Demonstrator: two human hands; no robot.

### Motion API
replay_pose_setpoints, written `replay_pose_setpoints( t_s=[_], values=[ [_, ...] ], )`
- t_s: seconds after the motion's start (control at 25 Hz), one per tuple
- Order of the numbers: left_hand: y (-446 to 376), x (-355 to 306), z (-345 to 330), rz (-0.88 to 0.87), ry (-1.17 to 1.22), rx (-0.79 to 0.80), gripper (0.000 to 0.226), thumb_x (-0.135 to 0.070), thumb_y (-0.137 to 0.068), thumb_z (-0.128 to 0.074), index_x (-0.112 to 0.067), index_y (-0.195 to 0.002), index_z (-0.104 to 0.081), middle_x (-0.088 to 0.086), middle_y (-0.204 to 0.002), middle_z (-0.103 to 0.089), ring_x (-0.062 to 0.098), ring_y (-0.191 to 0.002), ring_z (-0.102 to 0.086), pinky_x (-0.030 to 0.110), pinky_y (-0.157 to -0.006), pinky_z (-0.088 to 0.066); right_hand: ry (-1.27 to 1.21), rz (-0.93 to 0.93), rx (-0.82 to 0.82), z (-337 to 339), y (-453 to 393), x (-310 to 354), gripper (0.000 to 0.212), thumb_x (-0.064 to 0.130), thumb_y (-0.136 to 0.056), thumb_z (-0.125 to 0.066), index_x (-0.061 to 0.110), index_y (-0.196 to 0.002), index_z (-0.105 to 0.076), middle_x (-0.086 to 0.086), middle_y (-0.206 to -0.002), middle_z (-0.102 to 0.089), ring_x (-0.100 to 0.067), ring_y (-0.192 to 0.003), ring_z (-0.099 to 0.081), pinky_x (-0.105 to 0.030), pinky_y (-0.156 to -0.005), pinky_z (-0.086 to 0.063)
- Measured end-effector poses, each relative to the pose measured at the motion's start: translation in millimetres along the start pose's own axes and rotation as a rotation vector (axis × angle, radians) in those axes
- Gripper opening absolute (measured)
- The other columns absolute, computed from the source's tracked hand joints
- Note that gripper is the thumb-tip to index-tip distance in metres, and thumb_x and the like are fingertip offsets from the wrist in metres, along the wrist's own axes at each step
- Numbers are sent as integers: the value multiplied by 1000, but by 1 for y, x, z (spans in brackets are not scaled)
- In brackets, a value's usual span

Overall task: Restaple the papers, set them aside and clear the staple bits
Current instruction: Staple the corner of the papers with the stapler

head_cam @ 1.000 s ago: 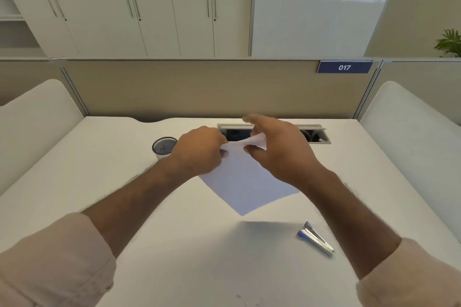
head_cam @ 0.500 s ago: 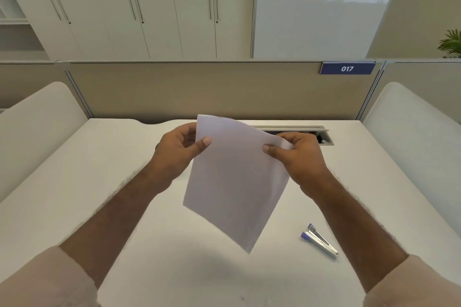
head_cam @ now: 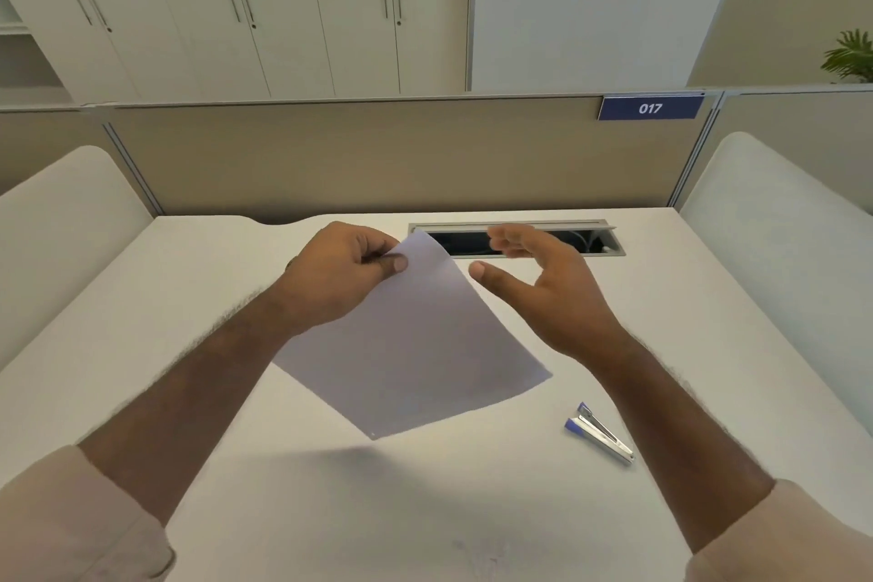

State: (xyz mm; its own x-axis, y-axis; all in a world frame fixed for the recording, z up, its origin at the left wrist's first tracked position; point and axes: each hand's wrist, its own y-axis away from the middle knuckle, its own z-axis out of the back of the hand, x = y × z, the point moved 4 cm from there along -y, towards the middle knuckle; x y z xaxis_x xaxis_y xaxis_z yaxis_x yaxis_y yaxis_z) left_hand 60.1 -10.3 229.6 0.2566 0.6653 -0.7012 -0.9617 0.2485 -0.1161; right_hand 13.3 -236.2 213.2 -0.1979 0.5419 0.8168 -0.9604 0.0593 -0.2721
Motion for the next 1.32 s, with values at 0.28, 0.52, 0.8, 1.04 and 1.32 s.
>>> replay_pose_setpoints(
  t_s=[0.28, 0.52, 0.8, 1.04, 1.32],
  values=[
    [13, -29, -7, 1, -60, 267, 13, -28, -93, -65, -24, -86, -75, -4, -83, -74, 21, -81, -69, 37, -75, -55, -457, -111, 58, -26, 11, 14, 12, 14, -90, -65, 9, -94, -75, -4, -84, -75, -13, -72, -70, -20, -63, -53],
    [25, -36, -18, 18, 24, 126, 21, -32, -94, -62, -20, -83, -76, 5, -89, -73, 25, -80, -64, 39, -75, -53, -549, -212, 47, -30, 27, 4, 16, 19, -93, -61, 11, -98, -73, -5, -88, -75, -19, -76, -71, -23, -68, -58],
    [34, -24, -21, -62, -110, 4, 16, -23, -95, -61, -16, -88, -73, -1, -85, -72, 17, -84, -62, 21, -71, -44, -120, -352, -98, -6, 37, -123, 10, 26, -88, -63, 20, -87, -71, 3, -75, -70, -16, -71, -65, -27, -67, -51],
    [45, -18, -24, -143, -146, -57, 16, -19, -95, -60, -11, -94, -74, -6, -84, -71, 8, -81, -58, 6, -72, -38, 594, -527, 84, -20, 91, -244, 46, 44, -84, -66, 15, -119, -57, -5, -118, -55, -26, -114, -49, -36, -93, -39],
    [51, -15, -27, -158, -126, -34, 15, -18, -94, -62, -11, -96, -74, -7, -95, -73, 0, -90, -57, 0, -74, -38, 739, -430, 14, -35, 99, -263, 30, 38, -90, -58, 17, -112, -61, -3, -106, -57, -26, -104, -49, -36, -90, -32]
  ],
)
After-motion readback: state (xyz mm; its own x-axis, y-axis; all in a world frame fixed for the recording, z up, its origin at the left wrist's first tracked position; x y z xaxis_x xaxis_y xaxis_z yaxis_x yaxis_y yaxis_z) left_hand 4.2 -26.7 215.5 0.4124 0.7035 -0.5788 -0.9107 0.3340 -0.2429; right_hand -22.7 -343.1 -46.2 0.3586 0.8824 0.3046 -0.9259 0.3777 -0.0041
